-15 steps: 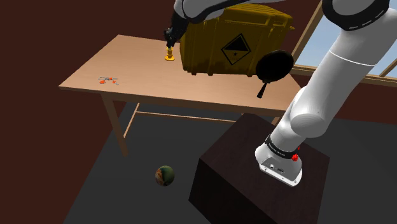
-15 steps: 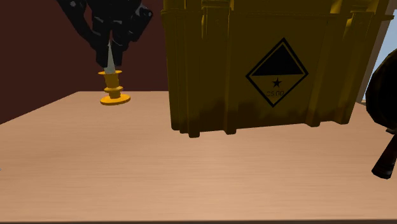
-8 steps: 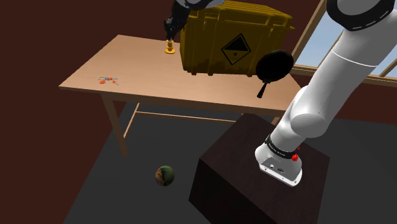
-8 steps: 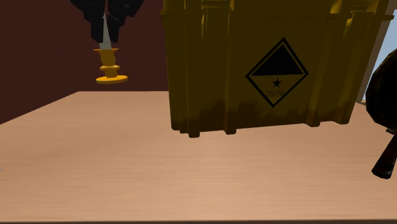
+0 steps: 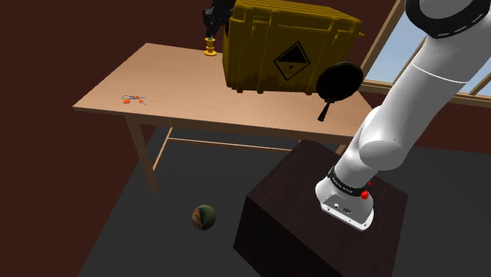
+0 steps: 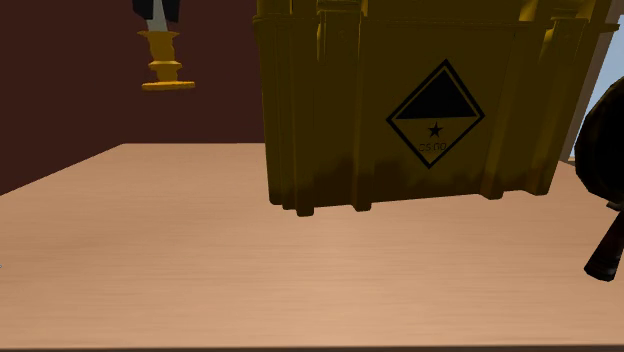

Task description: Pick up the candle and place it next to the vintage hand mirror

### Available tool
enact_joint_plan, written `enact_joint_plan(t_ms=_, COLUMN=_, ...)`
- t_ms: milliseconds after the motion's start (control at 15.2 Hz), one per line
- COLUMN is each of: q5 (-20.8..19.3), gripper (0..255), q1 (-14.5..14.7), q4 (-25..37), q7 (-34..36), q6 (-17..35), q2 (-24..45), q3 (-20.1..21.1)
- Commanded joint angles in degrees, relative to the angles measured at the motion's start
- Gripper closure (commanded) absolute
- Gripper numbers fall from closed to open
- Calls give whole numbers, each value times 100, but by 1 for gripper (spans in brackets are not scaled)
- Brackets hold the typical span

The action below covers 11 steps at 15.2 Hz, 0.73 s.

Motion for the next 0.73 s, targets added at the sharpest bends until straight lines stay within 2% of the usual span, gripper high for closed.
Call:
enact_joint_plan(t_ms=0, q5=1, gripper=255, q1=0, q4=143, q7=-1, q6=-148, q2=-2, q3=0)
enact_joint_plan(t_ms=660, q5=9, gripper=255, q1=1, q4=983, q7=-12, q6=-931, q2=54, q3=1)
